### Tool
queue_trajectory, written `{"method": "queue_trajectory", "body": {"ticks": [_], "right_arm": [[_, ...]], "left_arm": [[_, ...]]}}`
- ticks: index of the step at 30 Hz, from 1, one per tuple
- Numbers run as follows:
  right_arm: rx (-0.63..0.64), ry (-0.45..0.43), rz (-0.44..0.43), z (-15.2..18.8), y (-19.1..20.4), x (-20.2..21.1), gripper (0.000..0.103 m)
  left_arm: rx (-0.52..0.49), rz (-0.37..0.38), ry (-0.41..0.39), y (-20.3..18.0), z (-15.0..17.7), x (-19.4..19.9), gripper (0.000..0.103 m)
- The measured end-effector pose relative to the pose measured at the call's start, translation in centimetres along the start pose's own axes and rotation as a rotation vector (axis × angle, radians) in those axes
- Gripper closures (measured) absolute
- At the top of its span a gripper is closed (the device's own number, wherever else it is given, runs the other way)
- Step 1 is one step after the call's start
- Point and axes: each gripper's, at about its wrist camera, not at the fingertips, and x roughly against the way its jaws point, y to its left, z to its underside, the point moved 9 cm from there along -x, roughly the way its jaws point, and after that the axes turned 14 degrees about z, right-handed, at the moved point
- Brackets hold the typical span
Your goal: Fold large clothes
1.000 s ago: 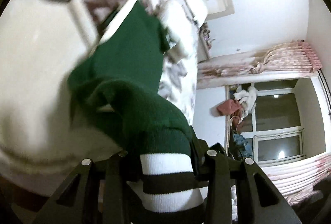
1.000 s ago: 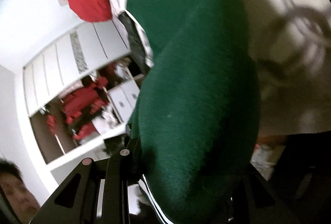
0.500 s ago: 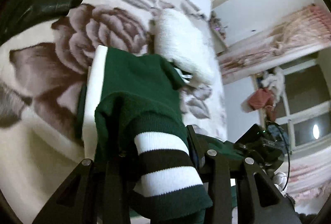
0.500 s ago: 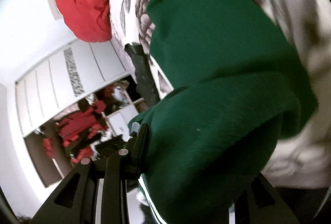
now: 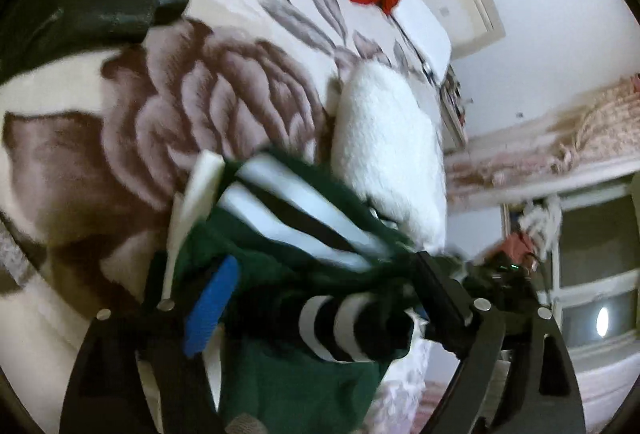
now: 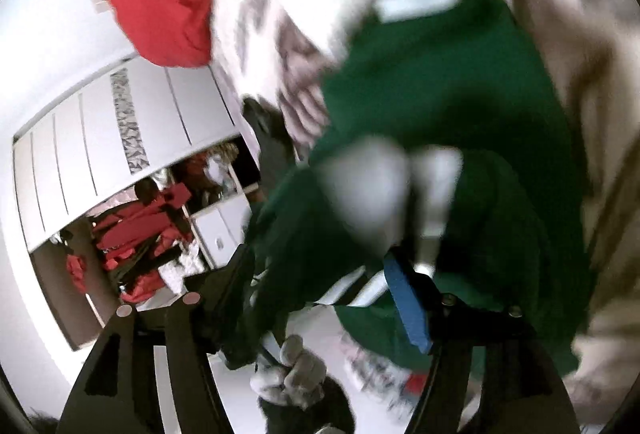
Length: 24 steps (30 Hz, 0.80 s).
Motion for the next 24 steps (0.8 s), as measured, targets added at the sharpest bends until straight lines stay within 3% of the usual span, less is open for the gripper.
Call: {"method": "queue_trajectory", "body": {"ticks": [2,5,7,9,11,12,17,23,24], "right_arm": [[0.089,-0.076,0.042,-1.5,0.7,1.8,0.03],[0.257,-0.159,0.254,-1.8,-0.5,3.0,0.024],[0.384,-0.14,0.4,-0.7,-2.7,2.4,0.022],[0.44,-0.09,0.454,0.2,-5.1,1.0,0.019],[0.46,-0.016,0.46,1.0,-7.7,-1.2,0.016],[0.462,0.01,0.452,1.0,-8.8,-2.5,0.01],[0.412,0.028,0.339,-2.5,-10.7,-7.0,0.0],[0.358,0.036,0.244,-4.3,-8.7,-9.0,0.001],[0.352,0.032,0.237,-4.1,-8.5,-8.9,0.013]], "left_arm": [[-0.041,-0.05,-0.027,0.1,-0.5,0.3,0.014],[-0.091,-0.117,-0.054,0.3,-0.7,0.9,0.012],[-0.119,-0.18,-0.064,1.0,0.0,1.5,0.007],[-0.138,-0.242,-0.066,2.2,1.0,1.9,0.006],[-0.142,-0.289,-0.07,3.4,2.3,2.6,0.006],[-0.134,-0.303,-0.071,4.2,3.2,3.1,0.006],[-0.086,-0.397,-0.091,6.5,6.9,5.3,0.006],[-0.003,-0.368,-0.124,7.6,9.8,7.5,0.006],[-0.008,-0.372,-0.131,7.6,10.0,8.0,0.006]]}}
